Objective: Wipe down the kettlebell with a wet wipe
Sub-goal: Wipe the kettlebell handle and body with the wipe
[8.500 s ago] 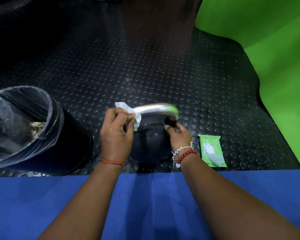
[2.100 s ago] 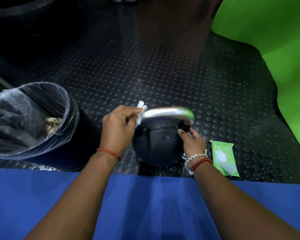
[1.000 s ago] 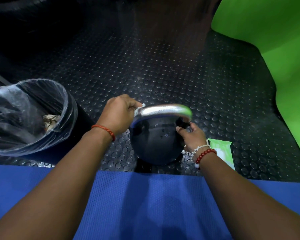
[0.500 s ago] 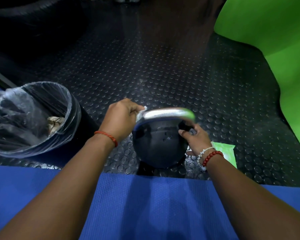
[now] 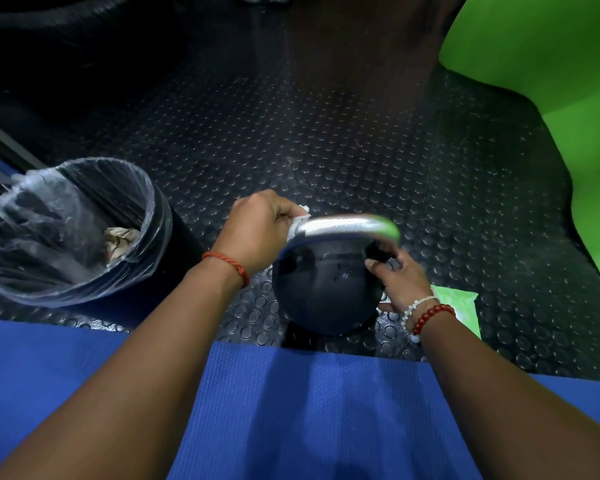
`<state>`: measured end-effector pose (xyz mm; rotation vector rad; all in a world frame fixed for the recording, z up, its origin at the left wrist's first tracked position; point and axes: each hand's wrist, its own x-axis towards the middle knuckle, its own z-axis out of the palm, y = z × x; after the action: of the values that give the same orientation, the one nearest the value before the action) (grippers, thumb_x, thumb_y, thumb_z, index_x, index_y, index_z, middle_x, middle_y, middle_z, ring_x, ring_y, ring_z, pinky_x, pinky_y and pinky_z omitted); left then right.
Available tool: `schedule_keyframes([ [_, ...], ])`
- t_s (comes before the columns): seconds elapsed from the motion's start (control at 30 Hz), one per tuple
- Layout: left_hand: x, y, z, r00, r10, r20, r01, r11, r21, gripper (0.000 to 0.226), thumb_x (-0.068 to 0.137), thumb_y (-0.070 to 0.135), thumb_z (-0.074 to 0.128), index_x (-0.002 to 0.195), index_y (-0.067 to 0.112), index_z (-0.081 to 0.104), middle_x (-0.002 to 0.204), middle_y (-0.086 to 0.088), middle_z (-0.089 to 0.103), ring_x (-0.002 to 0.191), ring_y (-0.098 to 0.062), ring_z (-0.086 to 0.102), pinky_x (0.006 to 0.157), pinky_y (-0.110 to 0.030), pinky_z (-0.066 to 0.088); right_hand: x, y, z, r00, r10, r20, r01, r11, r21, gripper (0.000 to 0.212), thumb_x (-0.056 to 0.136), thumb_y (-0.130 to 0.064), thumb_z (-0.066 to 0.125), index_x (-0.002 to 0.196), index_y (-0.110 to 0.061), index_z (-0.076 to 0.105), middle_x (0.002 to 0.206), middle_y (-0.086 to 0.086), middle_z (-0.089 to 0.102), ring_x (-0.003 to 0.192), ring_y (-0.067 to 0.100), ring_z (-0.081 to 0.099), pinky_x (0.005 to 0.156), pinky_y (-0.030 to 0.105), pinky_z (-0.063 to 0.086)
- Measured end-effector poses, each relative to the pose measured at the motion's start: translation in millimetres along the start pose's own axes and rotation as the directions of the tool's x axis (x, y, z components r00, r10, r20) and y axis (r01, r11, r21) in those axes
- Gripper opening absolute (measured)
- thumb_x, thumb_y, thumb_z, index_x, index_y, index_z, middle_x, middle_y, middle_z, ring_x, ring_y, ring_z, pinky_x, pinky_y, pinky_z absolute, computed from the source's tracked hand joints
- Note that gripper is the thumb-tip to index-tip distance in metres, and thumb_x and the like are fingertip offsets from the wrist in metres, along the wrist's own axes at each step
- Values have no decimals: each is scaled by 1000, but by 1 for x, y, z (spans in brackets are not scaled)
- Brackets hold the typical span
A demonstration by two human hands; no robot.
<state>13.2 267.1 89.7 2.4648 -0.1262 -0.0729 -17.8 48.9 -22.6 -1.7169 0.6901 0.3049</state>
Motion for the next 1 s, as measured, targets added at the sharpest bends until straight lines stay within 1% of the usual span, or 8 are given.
schedule_keyframes([
  [0.13, 3, -12, -2, 989, -133, 66, 135, 990, -34, 44, 89, -2, 42, 78, 28, 72, 94, 5, 68, 86, -25, 66, 76, -31, 56, -1, 0, 0, 1000, 6, 2, -6, 1000, 13, 33, 85, -30, 67, 114, -31, 52, 98, -2, 57, 89, 21, 57, 76, 54, 56],
  [0.27, 0, -11, 2, 999, -25, -20, 25, 999, -25, 36, 90, -1, 48, 94, 22, 75, 98, 6, 65, 91, -8, 57, 81, -15, 41, -2, -1, 2, 1000, -12, -15, 12, 1000, -4, 38, 85, -30, 67, 120, -27, 52, 103, -1, 55, 95, 24, 57, 73, 52, 57],
  [0.4, -5, -21, 11, 992, -99, -81, 93, 993, -73, 33, 92, 0, 47, 99, 17, 74, 106, 3, 65, 92, -10, 57, 80, -7, 39, -4, -1, 2, 1000, -6, -22, 6, 1000, -11, 38, 86, -31, 66, 121, -26, 52, 105, -3, 52, 96, 23, 55, 74, 53, 56],
  [0.5, -15, -17, 18, 984, -17, -177, 1, 996, -93, 26, 91, 2, 53, 102, 14, 73, 100, 5, 64, 88, -7, 57, 74, 4, 36, -4, -2, 3, 1000, 2, -25, -2, 1000, -4, 37, 85, -31, 67, 119, -27, 53, 108, -3, 53, 99, 24, 56, 74, 53, 57],
  [0.57, -17, -21, 21, 976, -5, -218, -19, 994, -106, 28, 90, -1, 52, 102, 12, 73, 99, 4, 64, 89, -5, 57, 78, 6, 35, -5, -2, 3, 1000, 4, -25, -4, 1000, -10, 37, 85, -31, 66, 120, -27, 53, 110, -4, 52, 100, 24, 55, 73, 52, 57],
  [0.7, -20, -27, 23, 971, -112, -211, 80, 985, -153, 32, 89, -5, 48, 101, 11, 73, 100, 3, 65, 90, -6, 58, 76, 8, 33, -6, -2, 3, 999, -4, -39, 4, 1000, -15, 37, 86, -31, 66, 120, -26, 53, 105, -4, 51, 94, 23, 54, 74, 53, 56],
  [0.83, -27, -12, 27, 961, 8, -278, -66, 978, -200, 24, 89, -3, 56, 103, 8, 72, 95, 2, 62, 82, 3, 56, 80, 4, 37, -6, -2, 3, 999, -9, -40, 8, 1000, -18, 38, 86, -30, 66, 122, -26, 53, 105, -4, 51, 95, 24, 55, 73, 51, 57],
  [1.0, -24, -20, 28, 956, -85, -281, 28, 979, -201, 28, 89, -5, 53, 103, 8, 72, 95, 4, 63, 86, -5, 59, 79, 5, 37, -7, -2, 4, 999, -3, -43, 2, 1000, -8, 37, 86, -31, 65, 121, -26, 53, 96, -5, 52, 90, 21, 55, 74, 53, 56],
])
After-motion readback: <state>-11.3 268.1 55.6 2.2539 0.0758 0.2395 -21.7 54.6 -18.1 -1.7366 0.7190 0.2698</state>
